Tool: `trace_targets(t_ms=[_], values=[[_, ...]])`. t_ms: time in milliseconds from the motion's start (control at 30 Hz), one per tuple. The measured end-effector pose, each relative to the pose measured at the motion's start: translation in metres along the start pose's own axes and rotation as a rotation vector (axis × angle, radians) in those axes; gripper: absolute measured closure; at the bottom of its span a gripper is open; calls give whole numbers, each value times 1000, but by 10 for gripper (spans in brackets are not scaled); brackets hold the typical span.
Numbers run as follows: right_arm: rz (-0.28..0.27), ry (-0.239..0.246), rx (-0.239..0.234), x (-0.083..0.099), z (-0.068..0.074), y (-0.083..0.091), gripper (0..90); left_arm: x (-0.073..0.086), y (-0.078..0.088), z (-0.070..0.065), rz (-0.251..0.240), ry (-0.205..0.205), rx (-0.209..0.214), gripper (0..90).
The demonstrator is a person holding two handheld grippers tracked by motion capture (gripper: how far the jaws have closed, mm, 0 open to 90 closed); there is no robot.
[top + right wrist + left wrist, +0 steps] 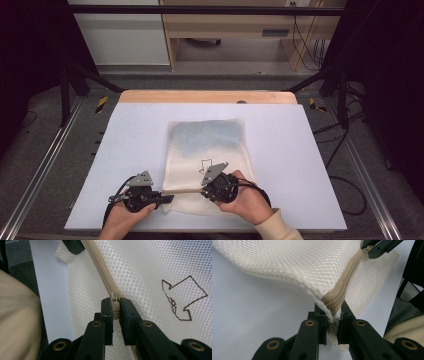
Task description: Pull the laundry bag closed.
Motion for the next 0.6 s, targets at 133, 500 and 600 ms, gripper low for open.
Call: trace_targets(t_ms=[133, 500, 600], values=[[2, 3, 5, 0, 1, 2, 818, 0, 0, 0, 0, 1, -2, 810], [6, 7, 3, 2, 0, 1, 818, 1, 0, 0, 5, -4, -1, 811], [4, 3, 8, 2, 1, 1, 818, 1, 0, -1, 7, -5, -1, 811]])
Point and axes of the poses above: each handheld gripper's, and its own axes: y roughly backward along the jaws, x roughly out of its underside, z roughly to its left, the point moved 5 cm from there along -y, roughly forward along the jaws, and after that the axes turned 7 degrees about -z, right-handed, at the moved point
